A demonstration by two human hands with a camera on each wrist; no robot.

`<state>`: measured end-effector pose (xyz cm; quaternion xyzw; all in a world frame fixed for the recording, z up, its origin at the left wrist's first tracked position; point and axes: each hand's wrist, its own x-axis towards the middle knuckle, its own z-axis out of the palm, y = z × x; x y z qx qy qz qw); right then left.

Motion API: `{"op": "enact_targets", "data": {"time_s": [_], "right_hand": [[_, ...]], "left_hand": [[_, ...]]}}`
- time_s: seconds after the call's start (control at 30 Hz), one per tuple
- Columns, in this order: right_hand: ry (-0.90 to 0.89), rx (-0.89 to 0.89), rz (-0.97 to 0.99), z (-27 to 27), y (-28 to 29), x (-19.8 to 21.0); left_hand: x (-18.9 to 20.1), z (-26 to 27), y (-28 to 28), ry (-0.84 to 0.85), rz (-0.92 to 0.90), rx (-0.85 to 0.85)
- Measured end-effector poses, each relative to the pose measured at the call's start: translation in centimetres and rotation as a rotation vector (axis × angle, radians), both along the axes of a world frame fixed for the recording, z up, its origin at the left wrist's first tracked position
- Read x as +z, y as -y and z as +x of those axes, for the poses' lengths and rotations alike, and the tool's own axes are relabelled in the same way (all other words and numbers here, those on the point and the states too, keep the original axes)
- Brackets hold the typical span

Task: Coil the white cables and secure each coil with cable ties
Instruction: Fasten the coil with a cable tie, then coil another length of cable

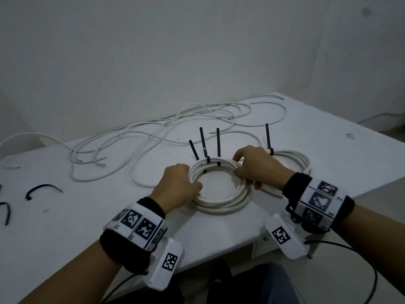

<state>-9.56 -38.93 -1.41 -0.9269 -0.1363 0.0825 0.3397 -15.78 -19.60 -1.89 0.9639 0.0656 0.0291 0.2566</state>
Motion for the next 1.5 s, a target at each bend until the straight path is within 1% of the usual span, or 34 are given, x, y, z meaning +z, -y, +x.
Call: {"op": "enact_targets", "data": {"time_s": [0.13,0.2,0.27,0.4,0.53,0.67,0.8,0.9,0.97,1.07,1.17,1.23,1.37,1.43,1.5], "right_hand": [[-0.019,0.019,-0.050,0.2,0.1,0.3],[-0.017,0.033,-0.074,0.7,0.3,1.1],[0.021,0.041,-0.058,1.6,0.6,2.3],[0.110,0.039,-0.019,4.6,0.6,4.9],[0.058,0.147,-0.005,8.7,-1.3,6.1],[-0.023,0.285,-0.134,13.8,-4.9,5.9],[-0.052,0.397,-0.350,18.4,-9.6,4.9],[-0.100,0.504,-0.504,20.2,-12.8,3.2],[-0.074,0.574,-0.613,20.9,-14.3,1.9],[0.036,0.633,-0.721,21.0,-15.4,0.8],[0.148,0.691,-0.794,19.8,-15.3,1.9],[0.234,0.672,-0.741,18.4,-14.5,4.1],[0.579,0.605,-0.617,15.5,-13.0,10.7],[0.812,0.590,-0.533,14.3,-12.3,14.2],[1.051,0.622,-0.441,12.8,-11.8,17.5]], "left_hand": [[0.1,0.2,-0.3,-0.029,0.080,0.006],[1.1,0.4,-0.8,-0.017,0.079,0.013],[2.5,0.9,-1.6,0.031,0.070,0.049],[4.9,3.1,-3.7,0.132,0.039,0.092],[5.4,6.6,-6.4,0.089,0.113,0.071],[4.8,10.7,-10.0,0.033,0.249,0.038],[4.3,14.0,-13.6,0.017,0.293,0.047],[3.8,15.5,-15.3,-0.001,0.318,0.035],[3.5,16.0,-15.9,-0.010,0.327,0.026],[3.3,16.2,-15.9,-0.016,0.342,0.018],[3.5,15.7,-15.8,-0.016,0.353,0.017],[4.2,15.2,-16.0,-0.009,0.357,0.023],[7.0,13.4,-16.1,0.062,0.356,0.058],[9.0,12.2,-15.9,0.168,0.313,0.105],[10.9,11.0,-15.3,0.336,0.256,0.144]]}}
